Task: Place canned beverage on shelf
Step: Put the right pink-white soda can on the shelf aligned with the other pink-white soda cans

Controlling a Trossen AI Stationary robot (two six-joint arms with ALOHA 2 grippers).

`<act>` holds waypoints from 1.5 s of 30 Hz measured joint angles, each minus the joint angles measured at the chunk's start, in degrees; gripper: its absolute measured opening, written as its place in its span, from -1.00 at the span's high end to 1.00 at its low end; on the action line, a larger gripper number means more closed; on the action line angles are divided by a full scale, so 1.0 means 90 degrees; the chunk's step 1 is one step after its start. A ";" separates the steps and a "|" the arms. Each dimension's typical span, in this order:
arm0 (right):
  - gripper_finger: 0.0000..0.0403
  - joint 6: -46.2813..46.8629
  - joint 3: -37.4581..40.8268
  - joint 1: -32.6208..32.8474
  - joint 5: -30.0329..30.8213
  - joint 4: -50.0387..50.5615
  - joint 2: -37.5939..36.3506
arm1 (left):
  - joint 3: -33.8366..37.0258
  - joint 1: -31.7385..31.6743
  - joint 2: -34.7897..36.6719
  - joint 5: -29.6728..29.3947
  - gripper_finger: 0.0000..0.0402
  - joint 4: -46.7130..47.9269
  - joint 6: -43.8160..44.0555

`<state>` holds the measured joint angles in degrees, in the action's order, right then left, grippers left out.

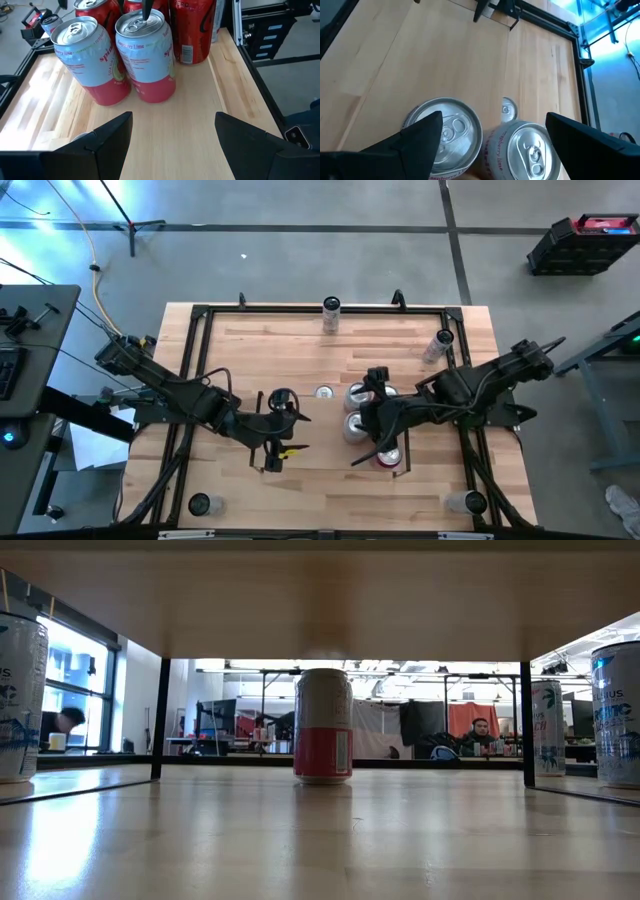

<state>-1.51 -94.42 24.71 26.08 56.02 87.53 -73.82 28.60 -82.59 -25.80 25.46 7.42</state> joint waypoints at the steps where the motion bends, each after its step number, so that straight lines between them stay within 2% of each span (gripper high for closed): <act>1: -0.70 -0.0003 -0.0001 0.0001 0.0000 -0.0014 0.0000 | 0.0000 0.0000 0.0000 0.0000 -0.37 -0.0001 0.0000; 4: -0.70 -0.0001 -0.0070 0.0001 0.0009 0.0159 -0.0007 | 0.0000 0.0002 0.0000 0.0001 -0.37 -0.0001 0.0000; 9: -0.70 0.0184 -0.0884 0.0085 0.0330 0.0808 -0.0035 | 0.0000 0.0009 0.0064 0.0019 -0.37 0.0049 -0.0122; 13: -0.70 0.0346 -0.1196 0.0138 0.0286 0.0921 -0.0041 | 0.0000 0.0051 0.0262 -0.0004 -0.37 0.0026 -0.0287; 18: -0.70 0.0498 -0.0614 0.0202 -0.0003 0.0644 -0.0034 | 0.0000 0.0182 0.0299 -0.0034 -0.37 -0.0011 -0.0236; 23: -0.70 0.0469 -0.0059 0.0145 -0.0020 0.0209 -0.0024 | 0.0000 0.0349 0.0257 -0.0054 -0.37 -0.0022 -0.0257; 32: -0.70 0.0460 -0.0032 -0.0042 -0.0032 0.0217 -0.0029 | 0.0000 0.0459 0.0260 -0.0274 -0.37 -0.0050 -0.0034; 38: -0.70 0.0455 -0.0032 -0.0161 -0.0386 0.0225 -0.0020 | 0.0000 0.0461 0.0260 -0.0274 -0.37 -0.0057 0.0006; 45: -0.70 0.0460 -0.0037 -0.0314 -0.0469 0.0216 0.0022 | 0.0000 0.0461 0.0260 -0.0267 -0.37 -0.0056 0.0005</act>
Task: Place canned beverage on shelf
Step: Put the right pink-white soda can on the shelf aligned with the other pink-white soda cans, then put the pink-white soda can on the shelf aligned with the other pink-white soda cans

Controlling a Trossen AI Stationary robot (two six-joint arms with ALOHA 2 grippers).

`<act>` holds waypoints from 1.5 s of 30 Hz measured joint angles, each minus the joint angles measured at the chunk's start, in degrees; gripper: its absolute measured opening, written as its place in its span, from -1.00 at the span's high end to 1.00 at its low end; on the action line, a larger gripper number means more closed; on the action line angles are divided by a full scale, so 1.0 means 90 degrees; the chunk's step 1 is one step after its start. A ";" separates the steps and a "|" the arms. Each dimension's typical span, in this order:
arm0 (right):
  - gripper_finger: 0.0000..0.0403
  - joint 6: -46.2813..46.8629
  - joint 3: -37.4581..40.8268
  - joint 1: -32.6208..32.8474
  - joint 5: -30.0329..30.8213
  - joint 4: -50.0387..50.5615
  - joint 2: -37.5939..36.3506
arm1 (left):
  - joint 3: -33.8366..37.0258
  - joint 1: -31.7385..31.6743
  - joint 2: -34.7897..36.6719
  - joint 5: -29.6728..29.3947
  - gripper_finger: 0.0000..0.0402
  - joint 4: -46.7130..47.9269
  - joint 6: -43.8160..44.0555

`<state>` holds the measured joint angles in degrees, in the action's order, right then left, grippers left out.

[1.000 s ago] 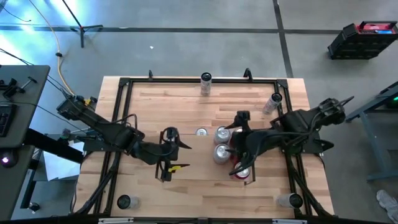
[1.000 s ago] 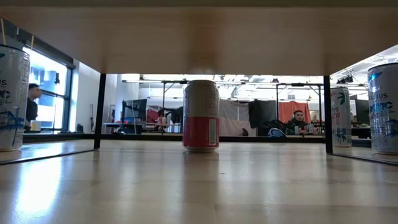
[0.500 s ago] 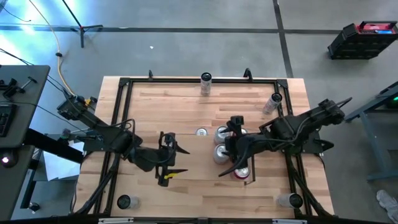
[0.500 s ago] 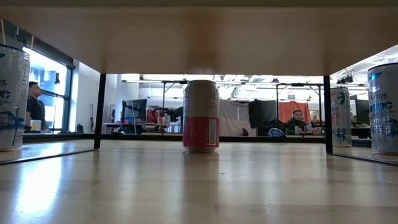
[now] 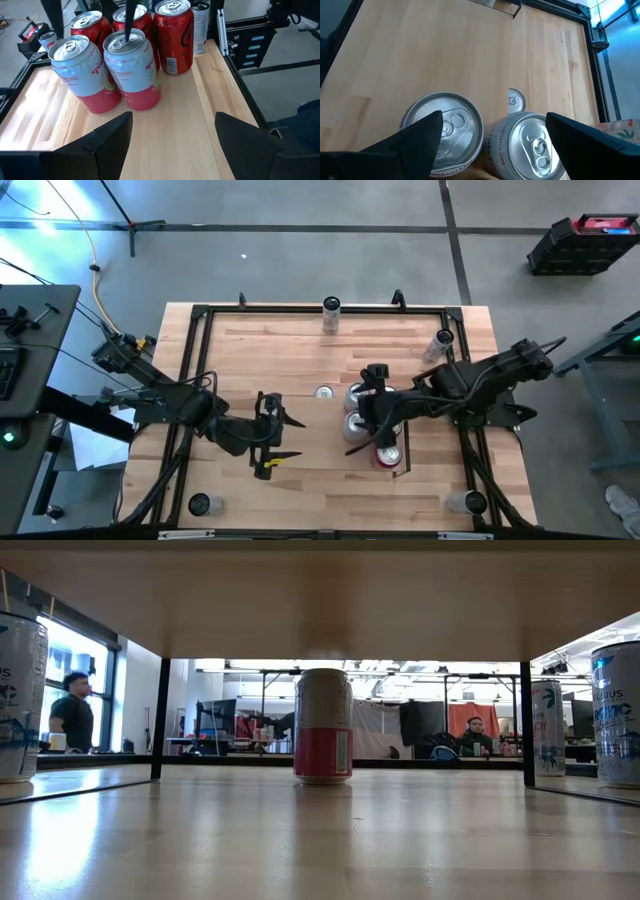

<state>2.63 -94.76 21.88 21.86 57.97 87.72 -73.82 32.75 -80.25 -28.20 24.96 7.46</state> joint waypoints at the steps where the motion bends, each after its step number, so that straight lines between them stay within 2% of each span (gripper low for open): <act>1: -0.70 -0.0004 0.0000 -0.0014 0.0022 0.0005 0.0000 | 0.0000 0.0000 0.0000 0.0019 -0.37 0.0001 0.0000; 11: -0.70 -0.0197 0.0002 0.0057 0.0101 -0.0259 -0.0095 | 0.0000 0.0036 0.0000 0.0068 -0.37 0.0015 -0.0005; 18: -0.70 -0.0682 0.0001 0.0278 0.0646 -0.0988 -0.0510 | 0.0000 -0.0182 0.0008 0.0087 -0.37 0.0076 -0.0288; 22: -0.70 -0.0603 0.0000 0.0456 0.0934 -0.1085 -0.0729 | 0.0002 -0.0795 0.0297 0.0105 -0.37 0.0206 -0.0236; 27: -0.70 -0.0235 0.0000 0.0850 0.1233 -0.0911 -0.0816 | -0.0007 -0.1990 0.0507 0.0373 -0.37 0.0474 -0.0068; 33: -0.70 0.0643 0.0000 0.1519 0.2078 -0.0051 -0.0811 | -0.0002 -0.3150 0.0094 0.1786 -0.37 0.0447 -0.0417; 45: -0.70 0.3121 0.0000 0.2764 0.3151 0.1577 -0.0806 | 0.0001 -0.4581 -0.0616 0.2944 -0.38 0.0034 -0.1076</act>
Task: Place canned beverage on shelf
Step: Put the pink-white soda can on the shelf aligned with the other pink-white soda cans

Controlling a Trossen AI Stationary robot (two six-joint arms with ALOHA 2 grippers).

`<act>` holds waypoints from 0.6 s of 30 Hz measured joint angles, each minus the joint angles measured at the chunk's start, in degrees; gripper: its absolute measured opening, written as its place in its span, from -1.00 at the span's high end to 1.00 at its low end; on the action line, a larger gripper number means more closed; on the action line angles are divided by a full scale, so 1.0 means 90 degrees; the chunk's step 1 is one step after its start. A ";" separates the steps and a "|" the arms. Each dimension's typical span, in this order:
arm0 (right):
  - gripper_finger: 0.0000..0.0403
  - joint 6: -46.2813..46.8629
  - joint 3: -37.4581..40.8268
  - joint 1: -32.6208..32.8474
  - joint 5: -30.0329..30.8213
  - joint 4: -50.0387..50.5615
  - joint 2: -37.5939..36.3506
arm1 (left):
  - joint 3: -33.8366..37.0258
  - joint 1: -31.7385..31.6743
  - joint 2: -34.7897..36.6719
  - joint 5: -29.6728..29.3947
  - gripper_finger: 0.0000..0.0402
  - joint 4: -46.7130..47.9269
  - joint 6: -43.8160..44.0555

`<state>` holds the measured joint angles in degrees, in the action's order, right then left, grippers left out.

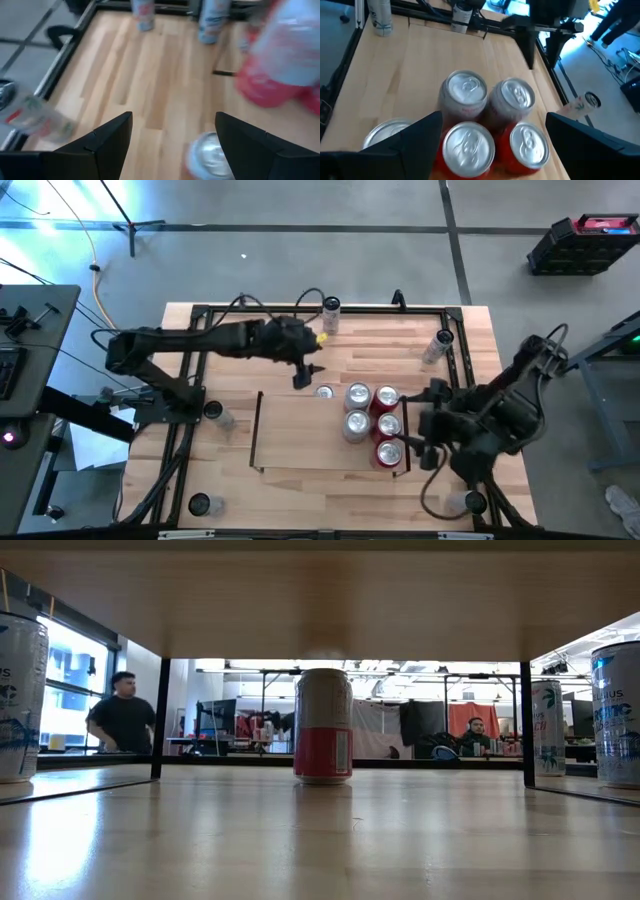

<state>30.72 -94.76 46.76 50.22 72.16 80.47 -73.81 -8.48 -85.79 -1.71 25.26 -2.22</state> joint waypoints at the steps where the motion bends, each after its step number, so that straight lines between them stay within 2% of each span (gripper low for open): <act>1: -0.70 0.0226 0.0000 0.0111 0.0077 0.0109 0.0000 | 0.0000 -0.0083 -0.0060 0.0019 -0.38 -0.0026 -0.0025; 9: -0.70 0.1630 0.0000 0.0921 0.0771 0.0693 0.0037 | 0.0001 -0.0401 -0.0576 0.0579 -0.38 -0.0401 -0.0232; 15: -0.70 0.1947 0.0000 0.1311 0.1018 0.0724 0.0053 | 0.0001 -0.0600 -0.0746 0.0831 -0.38 -0.0356 -0.0434; 18: -0.70 0.2155 0.0000 0.1477 0.1051 0.0746 0.0053 | -0.0006 -0.0698 -0.0801 0.1183 -0.38 -0.0457 -0.0449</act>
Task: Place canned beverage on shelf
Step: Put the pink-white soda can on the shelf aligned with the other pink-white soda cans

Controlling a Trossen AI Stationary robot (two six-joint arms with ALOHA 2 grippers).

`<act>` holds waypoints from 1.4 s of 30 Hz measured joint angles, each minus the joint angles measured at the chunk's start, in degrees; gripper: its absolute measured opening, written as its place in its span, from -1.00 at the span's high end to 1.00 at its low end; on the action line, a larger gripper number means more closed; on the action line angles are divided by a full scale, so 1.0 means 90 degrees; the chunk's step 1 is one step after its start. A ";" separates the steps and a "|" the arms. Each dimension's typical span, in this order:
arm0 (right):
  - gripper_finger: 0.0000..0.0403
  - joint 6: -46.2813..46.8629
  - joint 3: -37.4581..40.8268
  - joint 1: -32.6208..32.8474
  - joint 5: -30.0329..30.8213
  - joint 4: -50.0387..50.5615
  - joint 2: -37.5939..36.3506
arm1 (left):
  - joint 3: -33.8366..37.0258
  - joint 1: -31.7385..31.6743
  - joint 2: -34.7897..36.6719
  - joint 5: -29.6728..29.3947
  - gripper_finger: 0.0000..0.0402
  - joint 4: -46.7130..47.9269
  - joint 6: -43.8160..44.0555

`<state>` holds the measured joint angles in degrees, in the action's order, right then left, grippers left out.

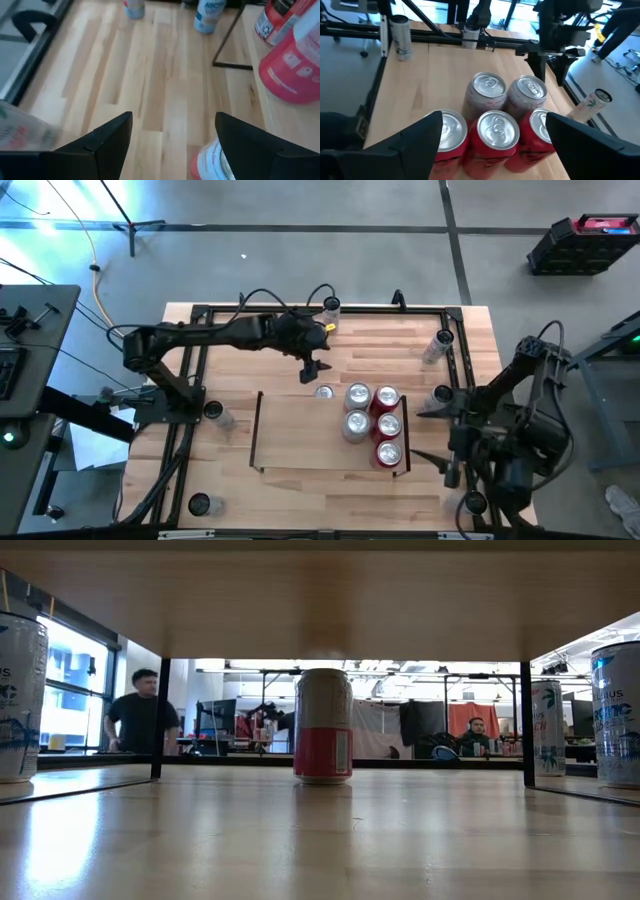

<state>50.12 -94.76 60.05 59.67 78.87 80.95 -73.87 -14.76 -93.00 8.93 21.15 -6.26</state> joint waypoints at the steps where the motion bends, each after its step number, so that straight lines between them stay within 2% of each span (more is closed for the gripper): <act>1: -0.70 0.0062 0.0000 0.0045 0.0012 0.0003 0.0000 | 0.0005 -0.0048 -0.0009 0.0118 -0.38 0.0047 -0.0006; 6: -0.70 0.0308 0.0000 0.0170 0.0064 0.0021 0.0012 | 0.0006 -0.0212 -0.0098 0.0650 -0.38 0.0028 -0.0208; 13: -0.70 0.0406 0.0000 0.0165 0.0081 0.0024 0.0015 | 0.0002 -0.0272 -0.0110 0.0263 -0.37 -0.0032 -0.0434; 21: -0.70 0.0394 0.0000 0.0165 0.0287 0.0026 0.0014 | 0.0002 -0.0182 -0.0110 0.0262 -0.37 0.0050 -0.0347; 26: -0.70 0.0384 0.0000 0.0165 0.0367 0.0025 0.0014 | 0.0002 -0.0236 -0.0110 0.0327 -0.33 0.0103 -0.0845; 32: -0.70 0.0428 0.0000 0.0165 0.0365 0.0024 0.0015 | 0.0005 -0.0356 -0.0110 0.1316 0.05 -0.0031 -0.1297; 35: -0.70 0.0430 0.0000 0.0165 0.0356 0.0024 0.0013 | 0.0064 -0.0519 -0.0110 0.2124 0.20 -0.0097 -0.1417; 38: -0.70 0.0435 0.0000 0.0165 0.0341 0.0023 0.0014 | 0.0544 -0.0708 -0.0100 0.2836 0.23 -0.0846 -0.1186; 42: -0.70 0.0438 0.0000 0.0165 0.0333 0.0021 0.0015 | 0.1329 -0.1024 -0.0103 0.3275 0.12 -0.1950 -0.0577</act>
<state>54.06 -94.76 61.54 62.68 79.07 81.08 -61.90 -23.98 -93.93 38.41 3.59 -11.46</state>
